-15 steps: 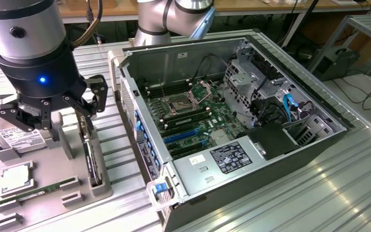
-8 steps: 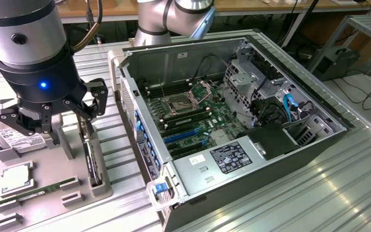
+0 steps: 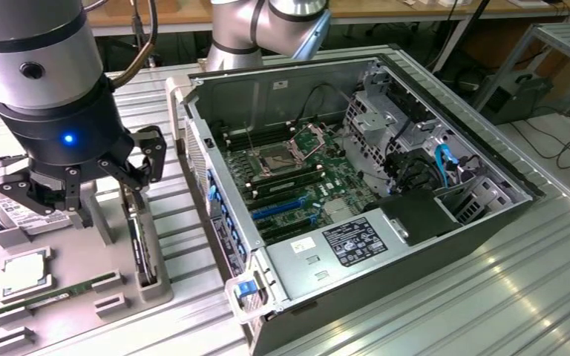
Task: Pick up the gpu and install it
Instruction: 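Pick up the gpu and move the gpu toward the slot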
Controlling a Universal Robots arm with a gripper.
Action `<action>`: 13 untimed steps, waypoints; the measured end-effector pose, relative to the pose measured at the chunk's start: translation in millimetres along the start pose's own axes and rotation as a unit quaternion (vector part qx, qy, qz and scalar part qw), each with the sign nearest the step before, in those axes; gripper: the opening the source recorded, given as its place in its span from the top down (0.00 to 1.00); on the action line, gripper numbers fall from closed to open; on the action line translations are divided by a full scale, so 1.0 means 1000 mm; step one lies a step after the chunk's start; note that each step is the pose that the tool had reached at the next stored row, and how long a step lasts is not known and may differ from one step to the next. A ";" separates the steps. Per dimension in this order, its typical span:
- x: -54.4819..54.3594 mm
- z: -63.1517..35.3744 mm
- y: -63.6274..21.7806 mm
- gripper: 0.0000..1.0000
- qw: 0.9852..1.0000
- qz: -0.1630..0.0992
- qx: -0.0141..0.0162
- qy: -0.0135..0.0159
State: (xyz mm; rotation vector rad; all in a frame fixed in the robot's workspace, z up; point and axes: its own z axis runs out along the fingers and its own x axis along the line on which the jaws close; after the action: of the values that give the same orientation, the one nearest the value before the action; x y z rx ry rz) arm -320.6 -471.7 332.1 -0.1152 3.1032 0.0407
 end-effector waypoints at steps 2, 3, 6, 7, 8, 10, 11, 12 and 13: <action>0.000 0.0022 -0.0012 0.40 1.000 -0.002 0.000 0.000; 0.000 0.0039 -0.0016 0.40 1.000 -0.002 0.000 0.000; 0.000 0.0093 -0.0018 0.40 1.000 0.005 0.000 0.000; 0.001 0.0110 -0.0018 0.40 1.000 0.013 0.000 0.000; 0.001 0.0127 -0.0019 0.40 1.000 0.022 0.001 0.000; 0.001 0.0161 -0.0020 0.40 0.999 0.039 0.001 -0.001; 0.001 0.0187 -0.0020 0.40 0.999 0.051 0.002 -0.001; 0.001 0.0205 -0.0021 0.40 0.998 0.059 0.002 -0.001; 0.001 0.0220 -0.0021 0.40 0.998 0.063 0.002 -0.001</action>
State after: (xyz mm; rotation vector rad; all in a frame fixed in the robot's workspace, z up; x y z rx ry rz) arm -320.7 -473.2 310.1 0.0799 3.1030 0.0373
